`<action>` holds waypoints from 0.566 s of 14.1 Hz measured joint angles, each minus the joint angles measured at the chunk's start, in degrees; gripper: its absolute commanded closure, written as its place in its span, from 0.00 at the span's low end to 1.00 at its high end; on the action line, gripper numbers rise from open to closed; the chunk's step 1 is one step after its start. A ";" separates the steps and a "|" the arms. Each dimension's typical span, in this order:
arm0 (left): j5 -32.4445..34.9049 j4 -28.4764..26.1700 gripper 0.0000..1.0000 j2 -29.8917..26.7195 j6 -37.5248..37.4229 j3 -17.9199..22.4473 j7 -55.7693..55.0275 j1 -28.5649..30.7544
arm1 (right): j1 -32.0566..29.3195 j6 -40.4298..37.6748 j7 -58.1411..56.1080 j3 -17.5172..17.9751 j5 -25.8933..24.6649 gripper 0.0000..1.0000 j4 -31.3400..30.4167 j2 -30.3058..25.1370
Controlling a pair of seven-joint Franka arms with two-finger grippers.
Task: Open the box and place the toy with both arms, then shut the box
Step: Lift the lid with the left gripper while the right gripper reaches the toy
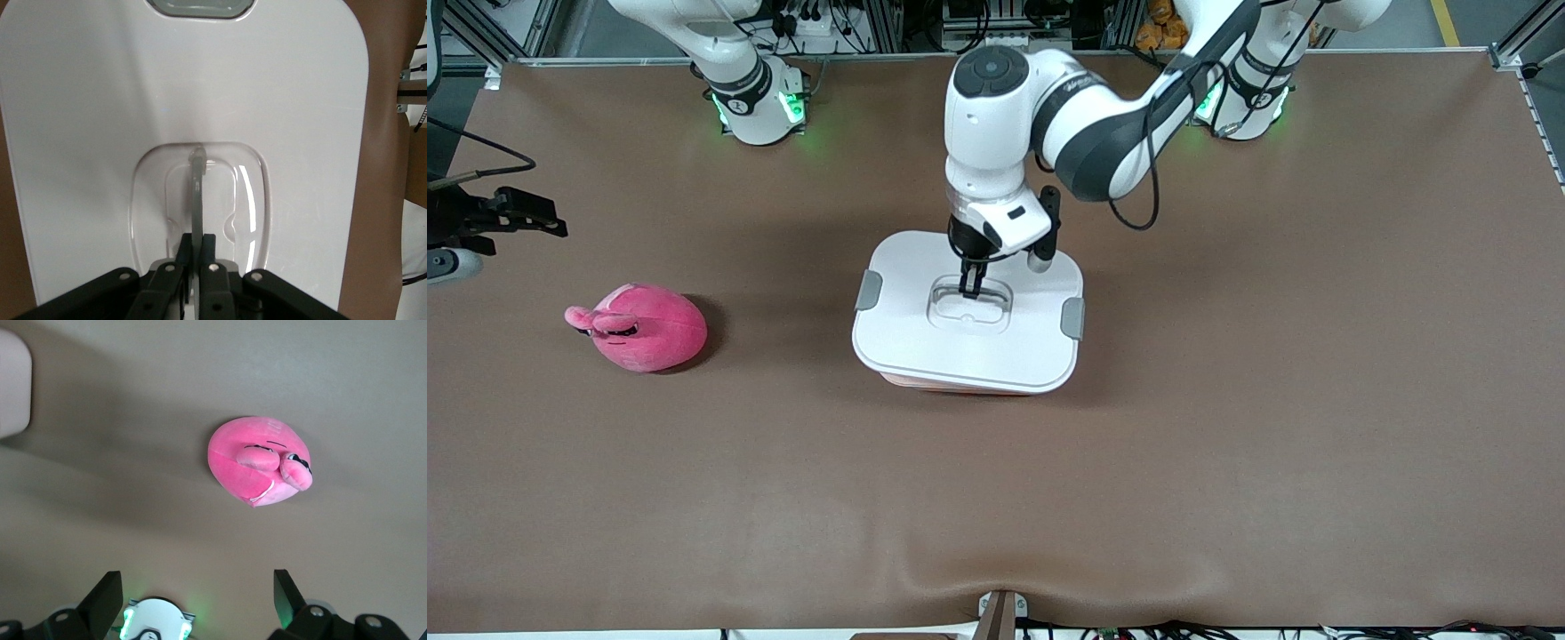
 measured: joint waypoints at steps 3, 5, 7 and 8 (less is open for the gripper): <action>-0.78 0.02 1.00 -2.83 -3.19 0.02 2.51 1.71 | -0.12 0.00 -6.31 -0.03 -0.05 0.00 -0.04 0.84; -2.63 0.03 1.00 -4.87 -6.46 0.00 7.83 4.04 | -0.28 0.00 -9.85 -0.04 -0.39 0.00 -0.26 1.70; -4.30 0.02 1.00 -7.10 -12.47 0.00 13.23 6.26 | -0.54 0.06 -12.70 -0.07 -1.04 0.00 -0.32 2.63; -5.05 0.01 1.00 -8.06 -15.57 -0.01 15.46 7.60 | -0.63 0.15 -13.69 -0.07 -1.25 0.00 -0.33 3.04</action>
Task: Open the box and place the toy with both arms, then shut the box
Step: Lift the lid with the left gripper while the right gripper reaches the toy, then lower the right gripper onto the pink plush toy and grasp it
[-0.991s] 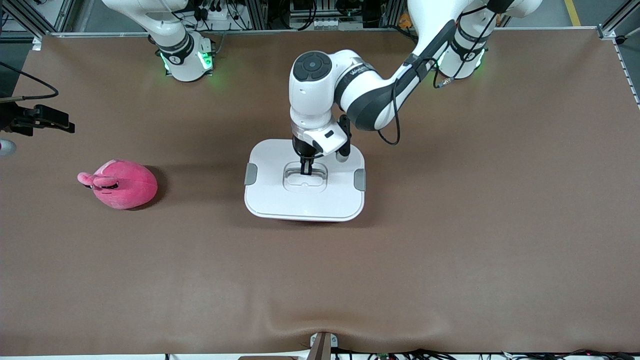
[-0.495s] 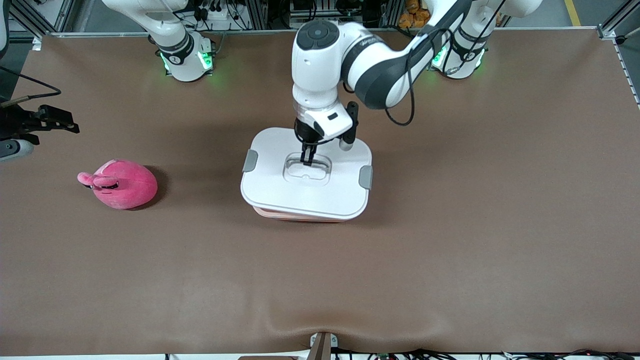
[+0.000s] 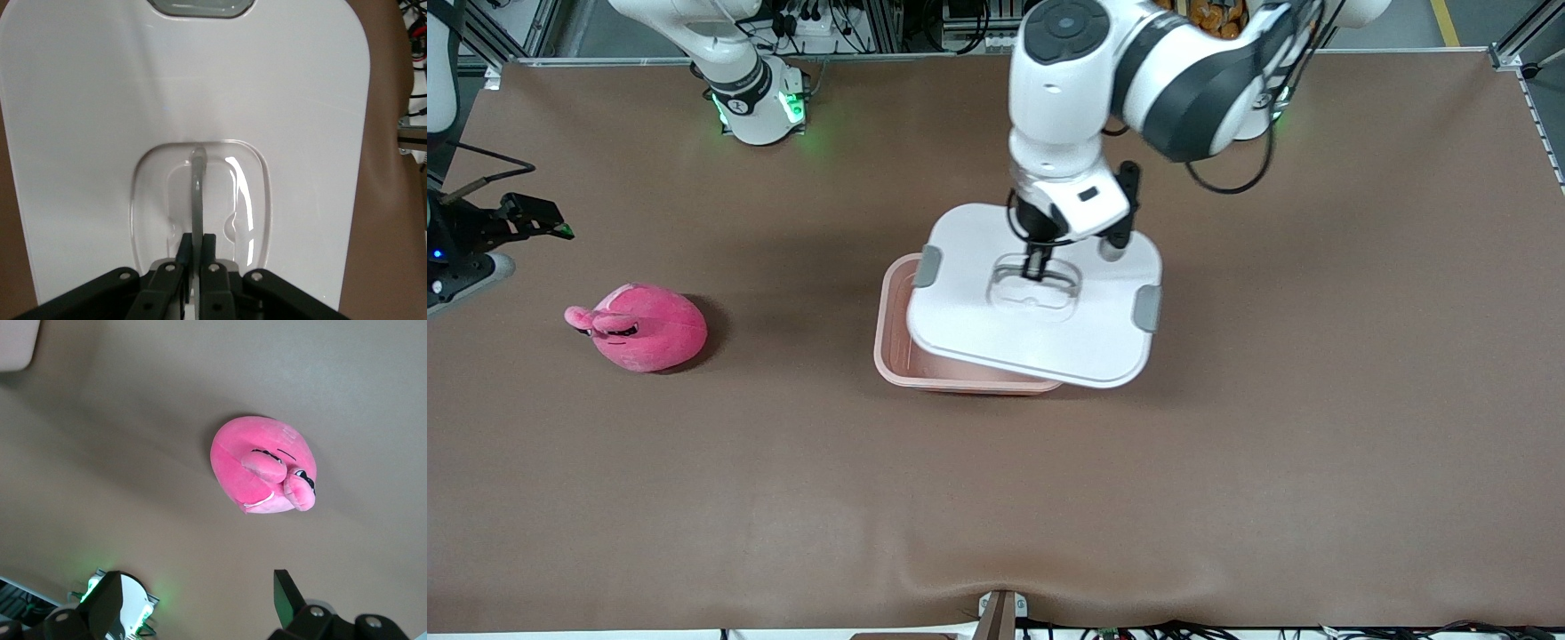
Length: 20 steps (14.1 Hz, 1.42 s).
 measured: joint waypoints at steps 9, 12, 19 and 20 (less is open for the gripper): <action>-7.37 -7.92 1.00 -9.44 -6.55 0.05 20.10 17.58 | -0.66 3.07 -14.82 -0.04 -1.26 0.00 -0.36 3.57; -9.45 -10.63 1.00 -11.17 -6.52 0.03 20.41 20.93 | -1.33 4.65 -18.66 -0.04 -1.27 0.00 -0.79 4.90; -10.23 -15.64 1.00 -11.27 -2.84 0.13 20.36 26.67 | -1.82 7.48 -26.61 -0.02 -1.27 0.00 -1.14 8.16; -10.05 -16.82 1.00 -11.27 -1.45 0.26 20.39 27.29 | -1.82 7.88 -27.79 -0.02 -1.27 0.00 -1.16 8.43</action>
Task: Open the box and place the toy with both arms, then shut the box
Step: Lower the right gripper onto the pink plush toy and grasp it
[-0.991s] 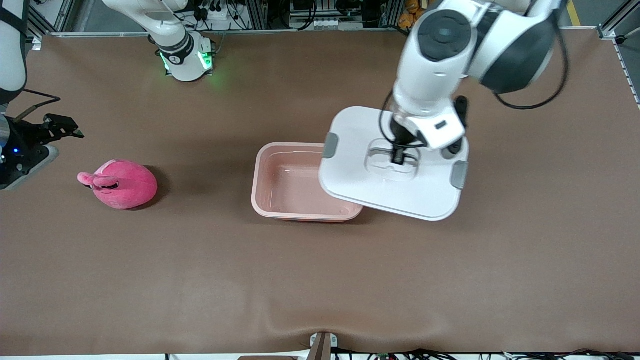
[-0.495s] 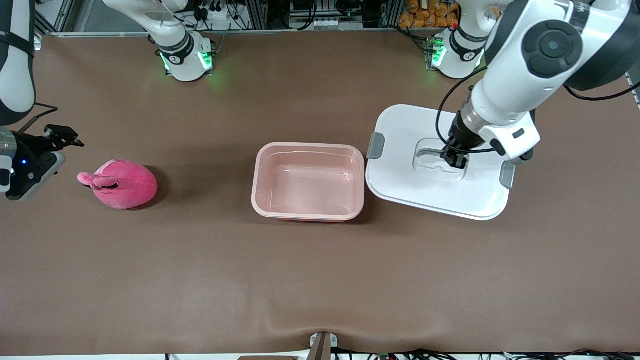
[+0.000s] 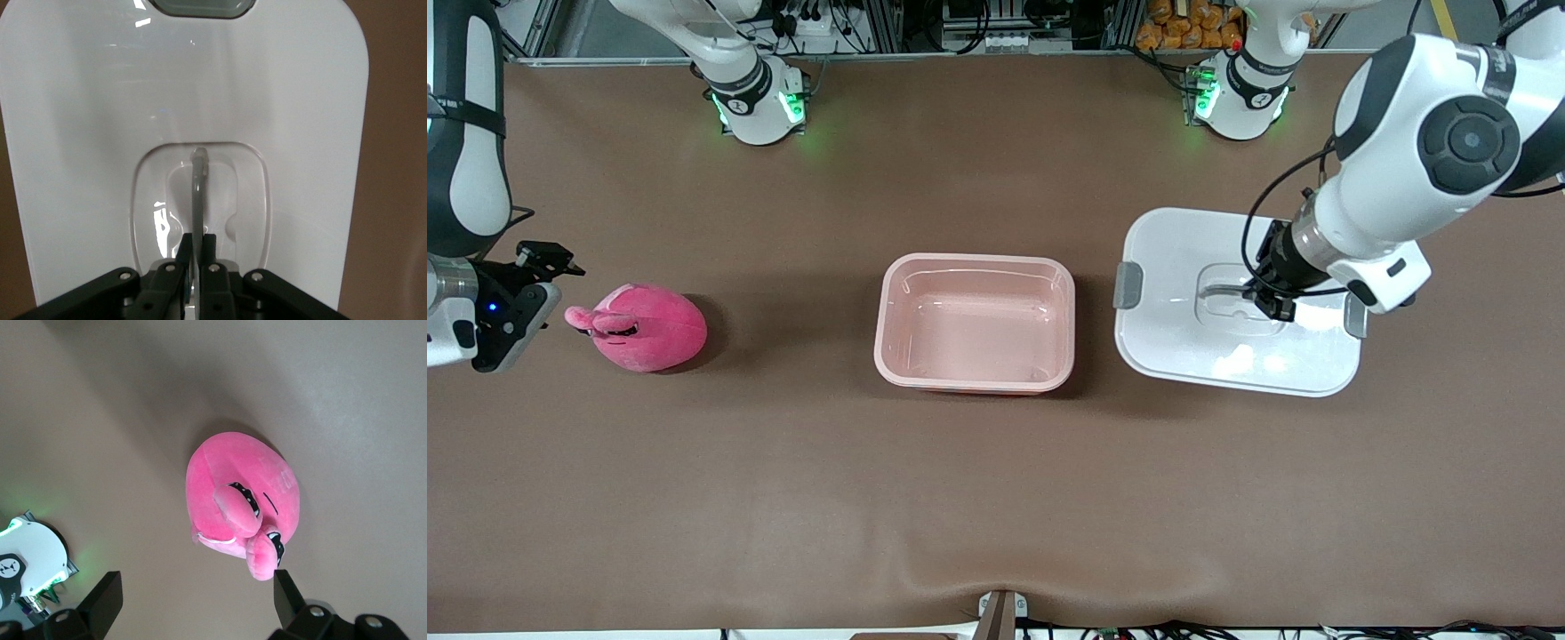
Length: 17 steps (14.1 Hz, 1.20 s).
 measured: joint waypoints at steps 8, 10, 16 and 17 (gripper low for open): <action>1.84 -2.78 1.00 4.29 6.66 0.34 -0.01 4.62 | 0.00 7.74 -6.84 0.05 0.00 0.00 -4.39 1.47; 1.89 -2.87 1.00 6.54 9.13 0.35 -0.42 5.13 | 0.00 9.46 -8.15 0.07 0.00 0.00 -5.64 1.47; 4.91 -5.38 1.00 8.49 13.62 0.35 -3.22 5.56 | -0.01 15.39 -11.70 0.11 0.00 0.00 -9.74 1.47; 5.14 -6.40 1.00 8.50 15.04 0.39 -3.24 6.11 | -0.01 15.95 -12.64 0.14 0.00 0.00 -9.86 1.46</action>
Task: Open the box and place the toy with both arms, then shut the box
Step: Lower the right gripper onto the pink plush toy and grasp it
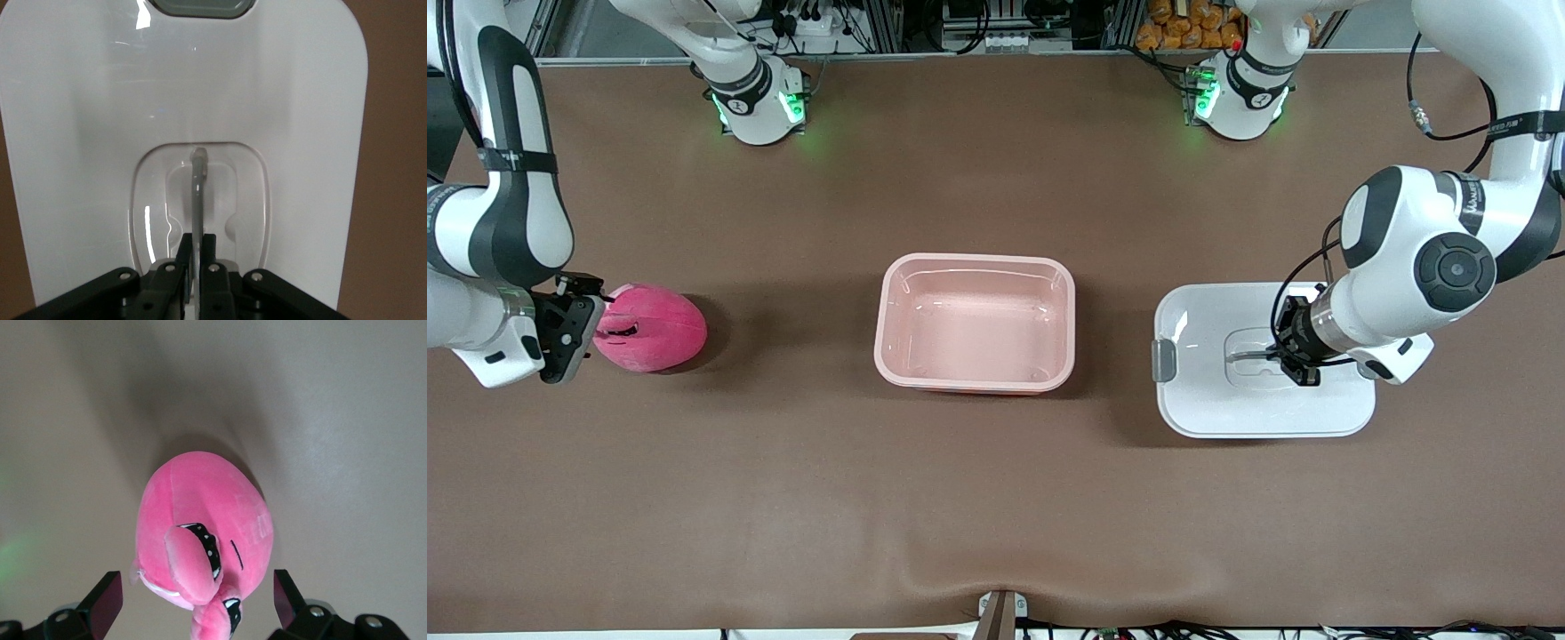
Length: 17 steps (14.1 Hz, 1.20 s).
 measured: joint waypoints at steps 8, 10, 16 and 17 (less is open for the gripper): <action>0.31 -4.35 1.00 0.44 7.27 0.08 -1.90 1.75 | -0.53 4.76 -4.21 -0.05 0.00 0.00 -5.18 -0.15; 1.57 -4.76 1.00 0.65 7.43 0.10 -1.92 2.28 | -0.54 5.93 -5.05 -0.04 0.03 0.00 -6.50 -0.41; 1.91 -5.32 1.00 0.67 8.36 0.10 -1.92 2.59 | -1.36 10.43 -8.41 -0.05 0.10 0.00 -10.09 -0.65; 1.91 -5.33 1.00 0.67 8.43 0.10 -1.92 2.59 | -1.36 10.61 -8.45 -0.01 0.18 0.04 -10.28 -0.67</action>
